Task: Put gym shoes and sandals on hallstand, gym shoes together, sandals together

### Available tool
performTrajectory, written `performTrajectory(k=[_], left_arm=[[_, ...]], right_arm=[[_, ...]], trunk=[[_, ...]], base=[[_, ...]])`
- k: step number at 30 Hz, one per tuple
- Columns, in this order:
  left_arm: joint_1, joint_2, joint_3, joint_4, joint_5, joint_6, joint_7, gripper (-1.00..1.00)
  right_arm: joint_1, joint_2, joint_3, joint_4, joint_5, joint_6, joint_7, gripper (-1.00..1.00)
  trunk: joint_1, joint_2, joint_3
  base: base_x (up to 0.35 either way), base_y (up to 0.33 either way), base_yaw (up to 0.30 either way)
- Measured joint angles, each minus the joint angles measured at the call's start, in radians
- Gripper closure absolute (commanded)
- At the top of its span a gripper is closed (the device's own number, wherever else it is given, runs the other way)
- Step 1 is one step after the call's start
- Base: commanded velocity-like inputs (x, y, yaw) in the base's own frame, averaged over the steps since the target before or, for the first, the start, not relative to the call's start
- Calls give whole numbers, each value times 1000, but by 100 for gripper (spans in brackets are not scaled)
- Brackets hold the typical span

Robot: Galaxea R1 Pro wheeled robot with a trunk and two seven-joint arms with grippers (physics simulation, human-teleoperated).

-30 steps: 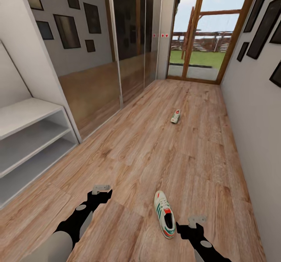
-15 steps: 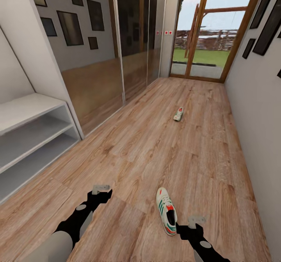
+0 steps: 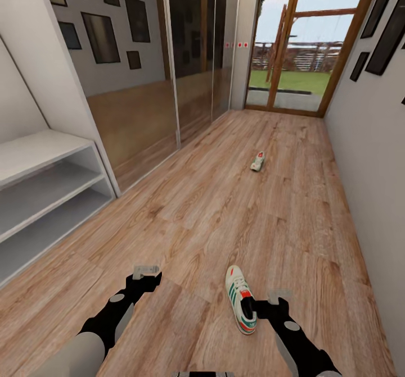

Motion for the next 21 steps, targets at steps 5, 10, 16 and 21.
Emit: performTrajectory(k=[5,10,16,21], left_arm=[[-1,0,0,0,0,1,0,-100],[-1,-1,0,0,0,0,0,-100],[0,-2,1,0,0,0,-1,-100],[-1,-1,1,0,0,1,-1,-100]], right_arm=[[-10,3,0,-19,7,70,-1,-100],[-15,4,2,-4,14,100,0,-100],[-16,1,2,62,17,10,1,-100],[-16,0,2,148,17,-146,4,-100]], trunk=[[16,-28,-16],[18,-30,-36],[21,-31,-59],[23,-32,-78]], base=[[0,0,0],[0,0,0],[0,0,0],[0,0,0]])
